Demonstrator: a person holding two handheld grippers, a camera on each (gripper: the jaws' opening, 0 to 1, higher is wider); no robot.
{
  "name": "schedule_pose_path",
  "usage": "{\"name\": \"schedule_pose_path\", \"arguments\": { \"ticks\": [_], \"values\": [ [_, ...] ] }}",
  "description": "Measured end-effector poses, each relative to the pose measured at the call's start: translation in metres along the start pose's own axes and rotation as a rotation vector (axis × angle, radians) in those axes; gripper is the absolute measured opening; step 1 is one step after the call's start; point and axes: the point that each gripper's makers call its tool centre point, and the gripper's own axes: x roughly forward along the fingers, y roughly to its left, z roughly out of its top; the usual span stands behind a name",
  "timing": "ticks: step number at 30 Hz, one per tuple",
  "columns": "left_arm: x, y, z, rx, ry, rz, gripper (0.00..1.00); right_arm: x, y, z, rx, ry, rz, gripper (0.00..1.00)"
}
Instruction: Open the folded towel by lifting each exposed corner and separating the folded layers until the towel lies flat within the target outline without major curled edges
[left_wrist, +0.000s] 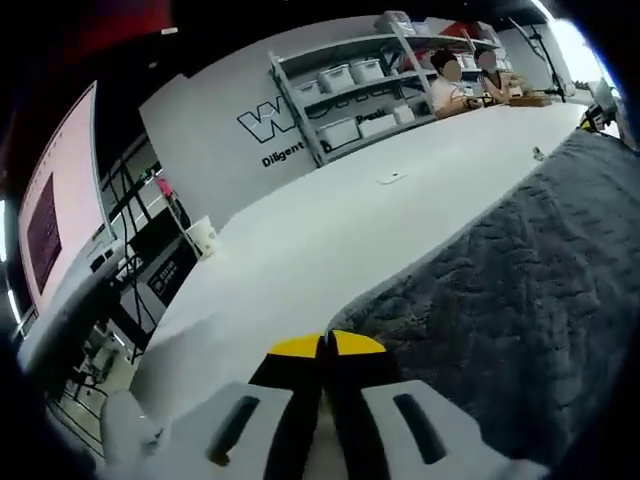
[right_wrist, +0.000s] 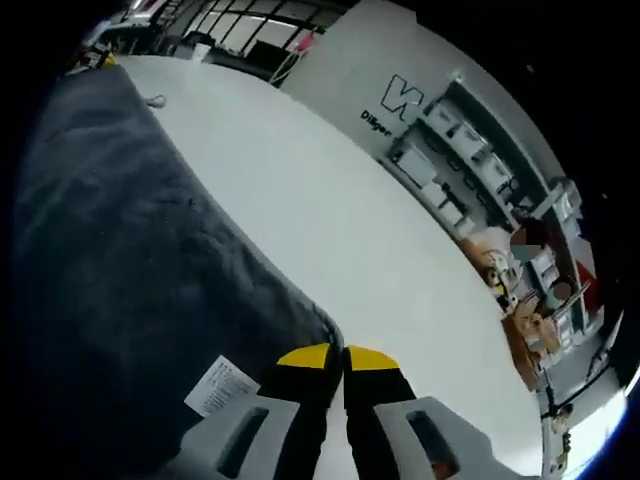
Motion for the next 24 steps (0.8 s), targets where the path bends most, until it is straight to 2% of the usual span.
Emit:
{"name": "schedule_pose_path", "arguments": {
  "ticks": [7, 14, 17, 18, 21, 23, 24],
  "values": [
    [0.0, -0.001, 0.001, 0.041, 0.003, 0.004, 0.02, -0.004, 0.004, 0.002, 0.025, 0.006, 0.01, 0.0],
    [0.0, 0.0, 0.001, 0.035, 0.01, 0.009, 0.02, -0.003, 0.006, 0.005, 0.003, 0.023, 0.011, 0.0],
    [0.0, 0.0, 0.002, -0.018, 0.009, 0.002, 0.02, -0.005, 0.005, 0.006, 0.061, 0.034, 0.004, 0.0],
    [0.001, 0.0, 0.001, -0.065, 0.006, -0.004, 0.02, -0.005, 0.004, 0.006, 0.063, 0.036, 0.002, 0.02],
    [0.002, 0.001, 0.001, -0.076, 0.006, -0.006, 0.03, -0.006, 0.003, 0.006, 0.062, 0.038, -0.006, 0.09],
    [0.001, 0.003, 0.001, -0.098, 0.01, -0.01, 0.07, -0.009, 0.0, 0.007, 0.088, 0.041, -0.024, 0.12],
    [0.0, 0.007, 0.002, -0.146, 0.012, -0.001, 0.1, -0.011, -0.001, 0.007, 0.121, 0.046, -0.039, 0.15]
  ]
}}
